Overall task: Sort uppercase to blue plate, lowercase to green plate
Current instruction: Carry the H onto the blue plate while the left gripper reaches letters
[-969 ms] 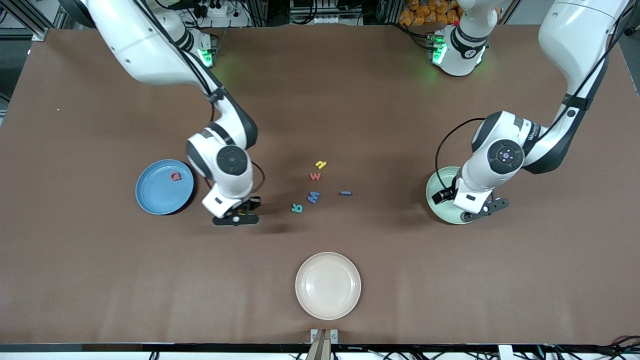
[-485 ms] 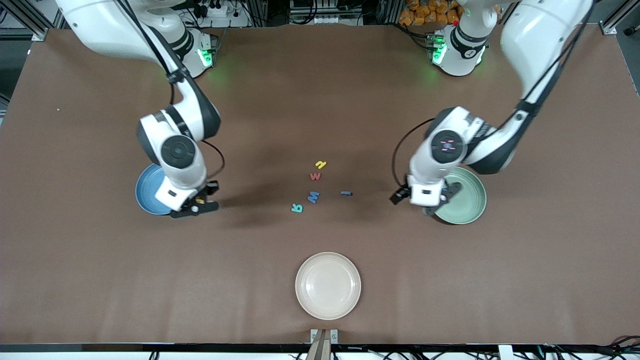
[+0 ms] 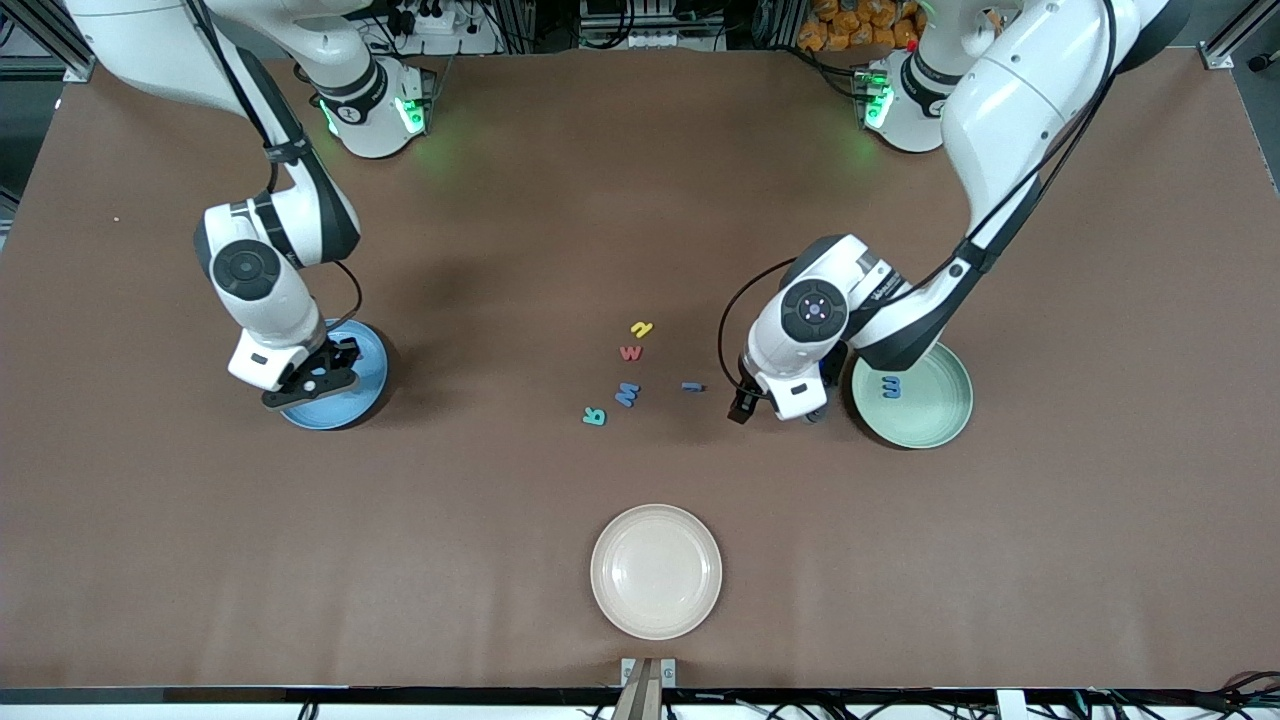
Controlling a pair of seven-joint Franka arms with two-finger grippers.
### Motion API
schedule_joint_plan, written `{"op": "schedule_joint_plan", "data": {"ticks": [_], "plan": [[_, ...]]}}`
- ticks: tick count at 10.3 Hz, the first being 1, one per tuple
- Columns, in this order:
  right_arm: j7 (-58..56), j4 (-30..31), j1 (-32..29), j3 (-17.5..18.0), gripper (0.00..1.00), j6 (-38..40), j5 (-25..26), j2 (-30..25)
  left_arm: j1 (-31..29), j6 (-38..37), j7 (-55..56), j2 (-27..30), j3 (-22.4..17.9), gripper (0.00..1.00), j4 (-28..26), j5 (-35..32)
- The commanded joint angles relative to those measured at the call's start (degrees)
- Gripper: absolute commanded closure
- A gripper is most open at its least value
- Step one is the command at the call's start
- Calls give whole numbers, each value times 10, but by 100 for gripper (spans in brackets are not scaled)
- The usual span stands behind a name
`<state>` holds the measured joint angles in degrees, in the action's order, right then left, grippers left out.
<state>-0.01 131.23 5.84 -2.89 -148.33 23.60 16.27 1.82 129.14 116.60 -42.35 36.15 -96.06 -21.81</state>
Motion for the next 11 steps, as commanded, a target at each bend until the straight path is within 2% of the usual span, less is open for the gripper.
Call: {"op": "schedule_joint_plan", "data": {"ticks": [1,3,4,8,10,11], "plan": [[-15,18,0,2,44,-8,-14,-19,28,19,108,-32,-14,0,39,7],[-14,18,3,3,31,-9,-20,-19,84,37,155,-33,-67,0,41,10],[-11,17,4,3,34,-9,-26,-19,98,42,163,-33,-75,0,41,12],[-16,11,38,11,34,-9,-211,-19,114,48,180,-35,-75,0,41,18],[-11,3,45,21,37,-9,-240,-19,128,62,180,-50,-78,0,50,15],[-9,2,57,21,39,-9,-271,-18,143,64,181,-61,-87,0,59,16]]}}
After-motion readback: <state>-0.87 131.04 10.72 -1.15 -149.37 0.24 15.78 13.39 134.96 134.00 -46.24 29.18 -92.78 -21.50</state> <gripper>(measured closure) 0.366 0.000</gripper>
